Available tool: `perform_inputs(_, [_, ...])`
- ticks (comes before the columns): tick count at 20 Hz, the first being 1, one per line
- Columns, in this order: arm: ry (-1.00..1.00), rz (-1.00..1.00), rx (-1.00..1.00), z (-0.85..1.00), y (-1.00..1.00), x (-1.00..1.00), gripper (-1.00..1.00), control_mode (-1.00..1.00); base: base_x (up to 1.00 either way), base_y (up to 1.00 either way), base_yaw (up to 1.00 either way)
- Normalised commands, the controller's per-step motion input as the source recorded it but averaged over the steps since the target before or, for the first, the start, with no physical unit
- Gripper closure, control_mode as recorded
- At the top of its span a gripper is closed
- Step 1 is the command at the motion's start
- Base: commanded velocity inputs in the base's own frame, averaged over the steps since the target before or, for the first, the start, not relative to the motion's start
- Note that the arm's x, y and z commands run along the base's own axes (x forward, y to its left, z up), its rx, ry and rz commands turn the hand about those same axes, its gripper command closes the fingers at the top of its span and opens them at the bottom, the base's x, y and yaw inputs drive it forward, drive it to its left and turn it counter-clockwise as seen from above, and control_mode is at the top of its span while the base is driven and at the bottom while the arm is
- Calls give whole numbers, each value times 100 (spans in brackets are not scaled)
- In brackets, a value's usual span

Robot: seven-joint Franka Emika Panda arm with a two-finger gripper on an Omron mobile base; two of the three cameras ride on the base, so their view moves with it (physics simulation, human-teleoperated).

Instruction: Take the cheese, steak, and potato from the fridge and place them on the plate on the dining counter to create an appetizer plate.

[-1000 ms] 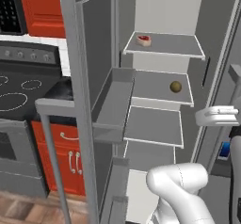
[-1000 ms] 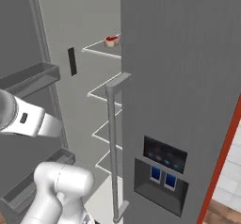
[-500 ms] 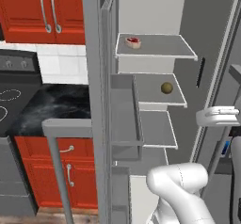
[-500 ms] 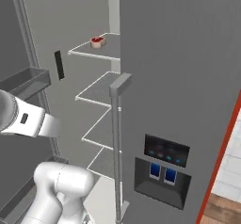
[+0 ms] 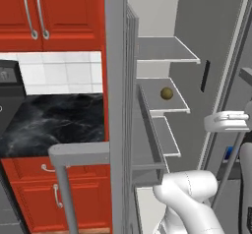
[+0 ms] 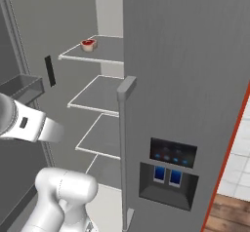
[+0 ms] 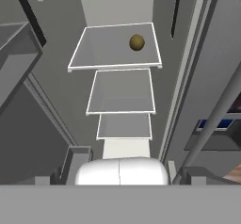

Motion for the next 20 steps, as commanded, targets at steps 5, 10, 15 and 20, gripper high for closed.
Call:
perform_inputs(5, [0,0,0,0,0,0,-100,100,100,60,-10])
perform_inputs(10, [0,0,0,0,0,0,-100,100,100,41,0])
perform_inputs(15, [0,0,0,0,0,11,-100,-100,67,15,0])
perform_inputs(20, [-6,2,0,7,0,26,-100,-100,0,0,0])
